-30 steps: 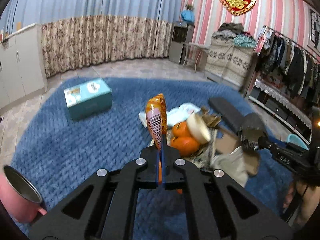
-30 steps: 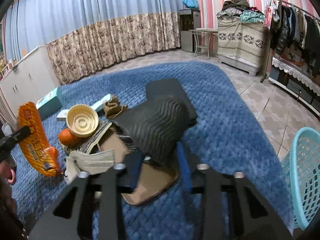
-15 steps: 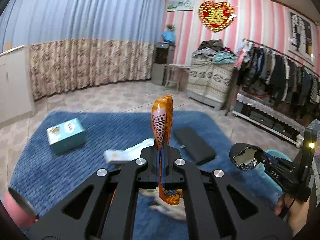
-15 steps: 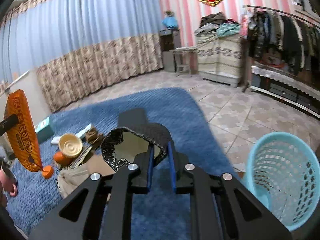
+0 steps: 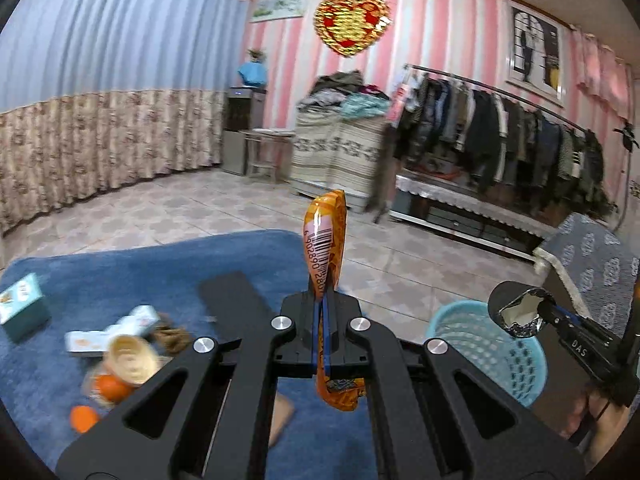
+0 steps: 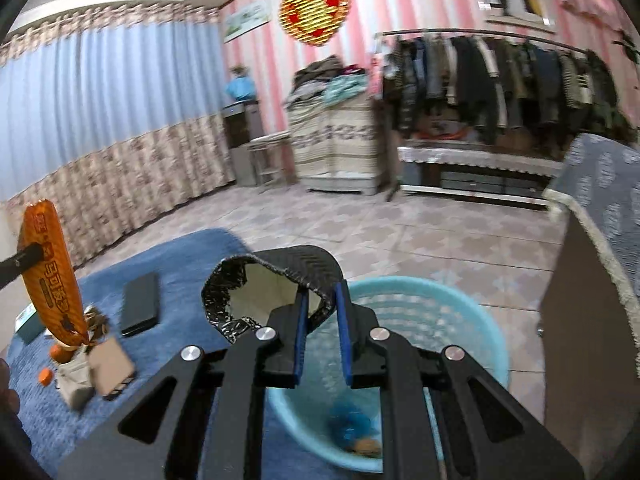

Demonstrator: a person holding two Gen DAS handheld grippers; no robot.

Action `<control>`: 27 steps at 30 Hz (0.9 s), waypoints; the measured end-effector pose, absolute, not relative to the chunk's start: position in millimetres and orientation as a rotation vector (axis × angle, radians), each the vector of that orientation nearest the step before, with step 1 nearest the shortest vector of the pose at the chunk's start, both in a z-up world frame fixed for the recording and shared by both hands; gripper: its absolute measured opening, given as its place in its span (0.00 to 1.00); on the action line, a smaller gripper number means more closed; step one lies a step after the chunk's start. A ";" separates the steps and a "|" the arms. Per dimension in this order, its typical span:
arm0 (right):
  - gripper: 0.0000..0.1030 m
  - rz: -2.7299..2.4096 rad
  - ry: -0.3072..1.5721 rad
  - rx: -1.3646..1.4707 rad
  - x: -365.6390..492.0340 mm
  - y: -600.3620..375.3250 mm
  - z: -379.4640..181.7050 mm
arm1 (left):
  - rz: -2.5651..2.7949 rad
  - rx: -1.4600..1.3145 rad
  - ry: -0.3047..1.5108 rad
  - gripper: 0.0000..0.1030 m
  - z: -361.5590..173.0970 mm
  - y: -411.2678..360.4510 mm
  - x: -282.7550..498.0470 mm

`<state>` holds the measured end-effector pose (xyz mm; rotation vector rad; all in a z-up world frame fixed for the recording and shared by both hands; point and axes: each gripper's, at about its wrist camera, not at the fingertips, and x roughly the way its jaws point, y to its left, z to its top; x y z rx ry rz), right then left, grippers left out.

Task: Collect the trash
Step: 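Carry the wrapper and phone case to the basket and release both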

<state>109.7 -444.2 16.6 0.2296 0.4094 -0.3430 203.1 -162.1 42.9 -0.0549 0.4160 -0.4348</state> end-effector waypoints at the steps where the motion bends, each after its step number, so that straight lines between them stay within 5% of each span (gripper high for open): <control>1: 0.14 -0.371 0.411 0.234 104.0 -455.9 15.5 | -0.451 -0.046 0.418 0.00 41.6 -175.4 204.1; 27: 0.14 -0.483 0.460 0.366 90.7 -541.8 -32.0 | -0.686 0.072 0.539 0.00 -39.0 -372.6 226.4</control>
